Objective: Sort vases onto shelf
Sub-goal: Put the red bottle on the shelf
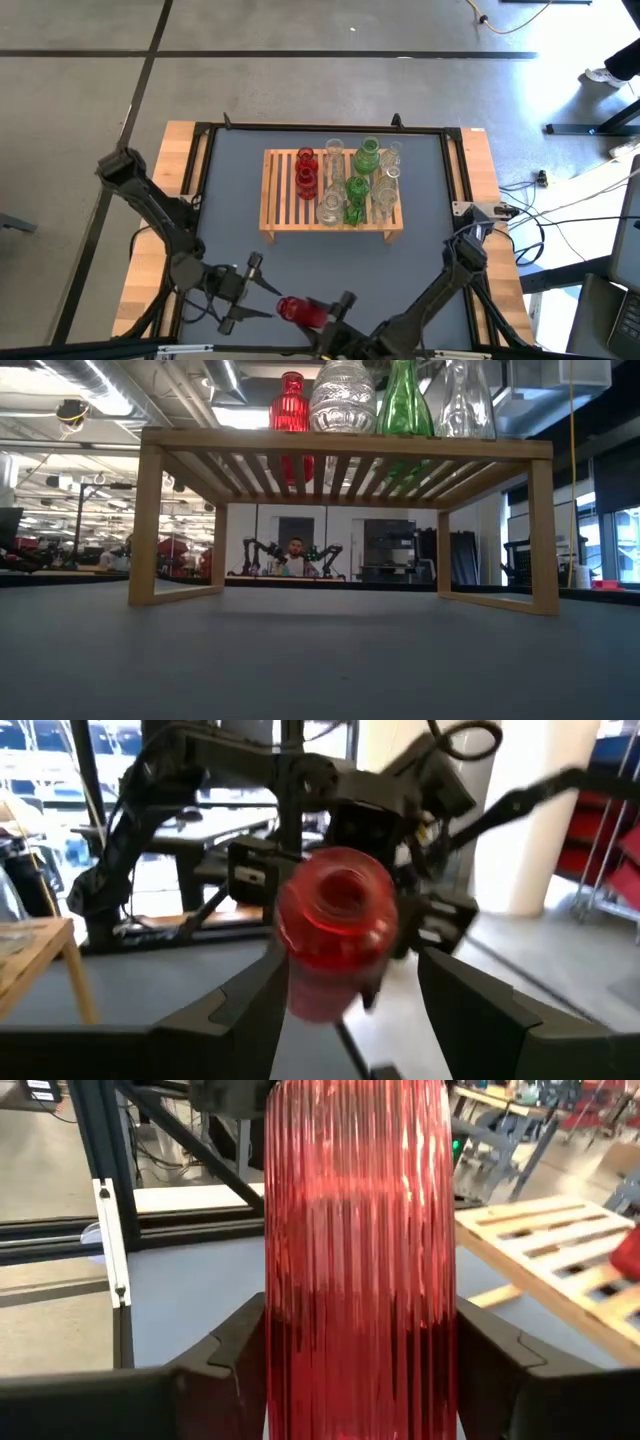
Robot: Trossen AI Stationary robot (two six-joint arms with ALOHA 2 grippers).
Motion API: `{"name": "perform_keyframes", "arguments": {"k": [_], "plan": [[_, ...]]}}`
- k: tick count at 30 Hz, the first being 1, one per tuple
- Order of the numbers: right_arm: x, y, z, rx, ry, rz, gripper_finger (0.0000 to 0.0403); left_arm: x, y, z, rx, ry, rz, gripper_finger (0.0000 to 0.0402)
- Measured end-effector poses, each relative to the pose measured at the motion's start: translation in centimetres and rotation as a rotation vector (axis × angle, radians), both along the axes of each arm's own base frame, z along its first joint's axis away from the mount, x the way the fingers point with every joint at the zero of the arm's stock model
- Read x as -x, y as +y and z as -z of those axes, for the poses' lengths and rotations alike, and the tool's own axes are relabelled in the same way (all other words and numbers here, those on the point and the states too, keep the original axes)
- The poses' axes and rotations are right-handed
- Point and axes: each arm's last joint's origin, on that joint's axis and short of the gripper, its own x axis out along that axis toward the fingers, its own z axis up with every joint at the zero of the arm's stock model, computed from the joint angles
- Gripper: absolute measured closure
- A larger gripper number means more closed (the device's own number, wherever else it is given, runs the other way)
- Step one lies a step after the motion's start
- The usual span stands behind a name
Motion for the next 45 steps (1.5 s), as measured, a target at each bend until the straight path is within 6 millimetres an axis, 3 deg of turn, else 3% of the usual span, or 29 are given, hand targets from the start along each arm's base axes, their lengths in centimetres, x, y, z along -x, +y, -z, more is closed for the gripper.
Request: {"name": "perform_keyframes", "arguments": {"k": [8, 18, 22, 27, 37, 45], "plan": [[-1.1, -0.6, -0.4, 0.062, 0.007, -0.013, 0.0196, -1.4, 0.5, -0.1, 0.056, -0.063, 0.059, 0.0180], [-2.4, -1.8, -0.6, 0.060, 0.008, -0.007, 0.0195, -1.4, 0.5, -0.6, 0.041, -0.112, 0.065, 0.0121], [-2.7, -2.1, -0.8, 0.068, -0.007, 0.012, 0.0194, -1.5, 0.6, -0.6, 0.021, -0.127, 0.053, 0.0117], [-3.0, -2.4, -0.8, 0.077, -0.011, 0.028, 0.0194, -1.5, 0.7, -0.7, 0.021, -0.128, 0.025, 0.0141], [-3.6, -2.9, -1.1, 0.077, -0.021, 0.027, 0.0172, -1.5, 0.8, -1.0, 0.019, -0.151, 0.013, 0.0239], [-3.8, -3.1, -1.1, 0.117, 0.015, 0.002, 0.0119, -1.6, 0.8, -0.9, 0.016, -0.147, 0.015, 0.0252]]}}
